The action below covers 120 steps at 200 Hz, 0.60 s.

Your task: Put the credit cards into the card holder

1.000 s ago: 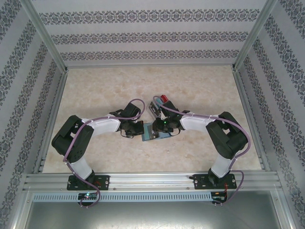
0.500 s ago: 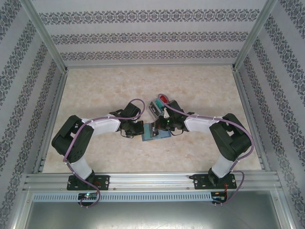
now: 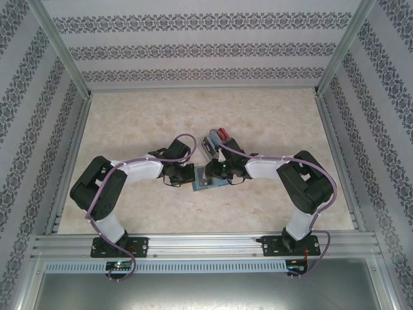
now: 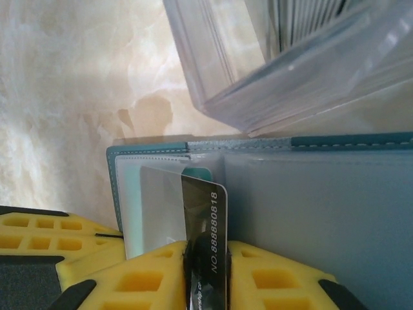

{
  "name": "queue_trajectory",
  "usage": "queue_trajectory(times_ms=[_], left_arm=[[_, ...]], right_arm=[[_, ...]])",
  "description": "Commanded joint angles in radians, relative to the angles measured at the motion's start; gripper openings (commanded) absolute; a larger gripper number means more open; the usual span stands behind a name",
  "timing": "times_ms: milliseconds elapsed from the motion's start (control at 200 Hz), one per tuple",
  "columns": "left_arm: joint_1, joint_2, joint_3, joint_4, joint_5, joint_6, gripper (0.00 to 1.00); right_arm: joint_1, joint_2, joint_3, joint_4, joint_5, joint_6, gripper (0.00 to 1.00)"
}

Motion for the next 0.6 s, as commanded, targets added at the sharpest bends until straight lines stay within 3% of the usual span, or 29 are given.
queue_trajectory(times_ms=[0,90,325,595], left_arm=[[-0.009,0.0,0.009,-0.01,-0.004,0.02,0.05],[-0.009,-0.003,0.008,-0.01,-0.005,0.021,0.04],[-0.009,0.003,0.009,0.002,0.002,0.017,0.05],[-0.009,-0.011,0.007,0.017,0.0,0.009,0.05]], right_arm=[[0.013,-0.014,0.006,-0.097,0.042,-0.032,0.29],[0.009,-0.048,0.004,-0.13,0.084,-0.048,0.35],[0.02,0.004,0.058,-0.181,0.115,-0.056,0.37],[0.055,-0.017,0.111,-0.346,0.287,-0.067,0.43]])
